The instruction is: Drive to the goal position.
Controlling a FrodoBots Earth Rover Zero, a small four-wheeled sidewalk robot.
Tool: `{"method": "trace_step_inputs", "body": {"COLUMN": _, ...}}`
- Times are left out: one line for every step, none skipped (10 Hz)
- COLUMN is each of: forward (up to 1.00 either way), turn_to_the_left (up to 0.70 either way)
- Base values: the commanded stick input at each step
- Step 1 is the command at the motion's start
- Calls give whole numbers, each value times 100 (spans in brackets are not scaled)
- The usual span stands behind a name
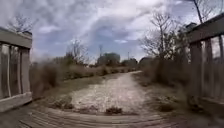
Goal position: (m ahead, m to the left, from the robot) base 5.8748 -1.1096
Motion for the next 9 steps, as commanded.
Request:
{"method": "trace_step_inputs", "body": {"forward": 50, "turn_to_the_left": 0}}
{"method": "trace_step_inputs", "body": {"forward": 50, "turn_to_the_left": 0}}
{"method": "trace_step_inputs", "body": {"forward": 50, "turn_to_the_left": 0}}
{"method": "trace_step_inputs", "body": {"forward": 50, "turn_to_the_left": 0}}
{"method": "trace_step_inputs", "body": {"forward": 50, "turn_to_the_left": 0}}
{"method": "trace_step_inputs", "body": {"forward": 50, "turn_to_the_left": 0}}
{"method": "trace_step_inputs", "body": {"forward": 50, "turn_to_the_left": 0}}
{"method": "trace_step_inputs", "body": {"forward": 50, "turn_to_the_left": 0}}
{"method": "trace_step_inputs", "body": {"forward": 50, "turn_to_the_left": 0}}
